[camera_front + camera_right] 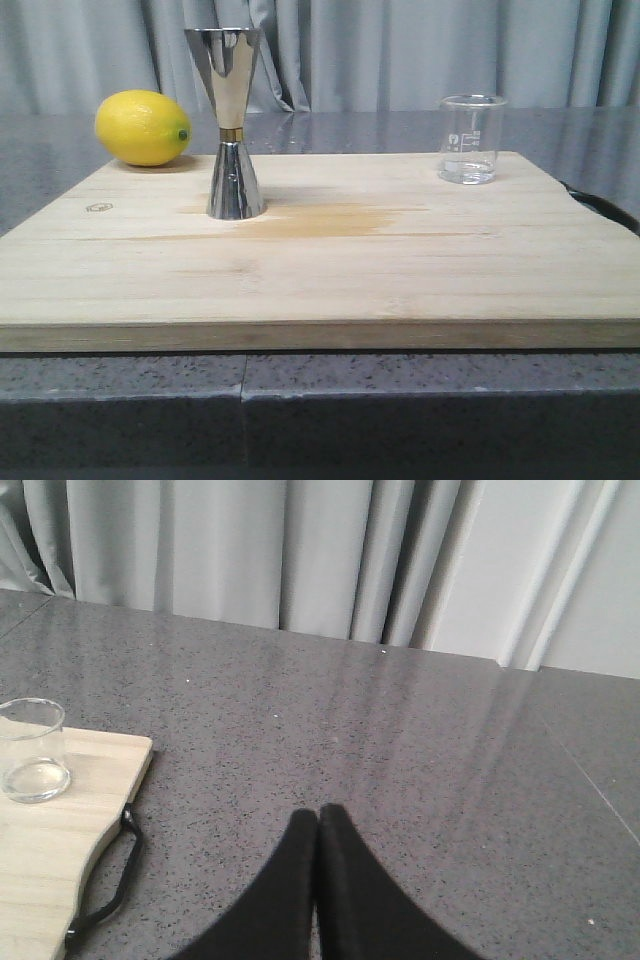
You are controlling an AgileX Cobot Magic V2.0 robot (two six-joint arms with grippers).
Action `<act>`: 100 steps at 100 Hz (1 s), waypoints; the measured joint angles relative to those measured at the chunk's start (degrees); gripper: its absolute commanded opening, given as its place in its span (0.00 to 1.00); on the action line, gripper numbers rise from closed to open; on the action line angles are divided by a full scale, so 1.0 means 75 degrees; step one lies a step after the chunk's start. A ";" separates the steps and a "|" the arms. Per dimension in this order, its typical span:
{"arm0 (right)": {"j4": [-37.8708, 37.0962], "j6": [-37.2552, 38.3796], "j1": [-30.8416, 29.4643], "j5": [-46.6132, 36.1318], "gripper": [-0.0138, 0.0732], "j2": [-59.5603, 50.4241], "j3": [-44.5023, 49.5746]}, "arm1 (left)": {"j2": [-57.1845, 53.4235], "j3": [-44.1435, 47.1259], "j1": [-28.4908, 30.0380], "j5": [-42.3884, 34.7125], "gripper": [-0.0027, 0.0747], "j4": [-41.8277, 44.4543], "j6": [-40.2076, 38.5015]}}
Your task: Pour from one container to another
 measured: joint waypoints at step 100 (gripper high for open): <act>0.0000 0.0000 0.0000 0.0000 0.08 0.0000 0.0000 | -0.0018 0.0048 -0.0150 -0.0035 0.01 -0.0017 0.0000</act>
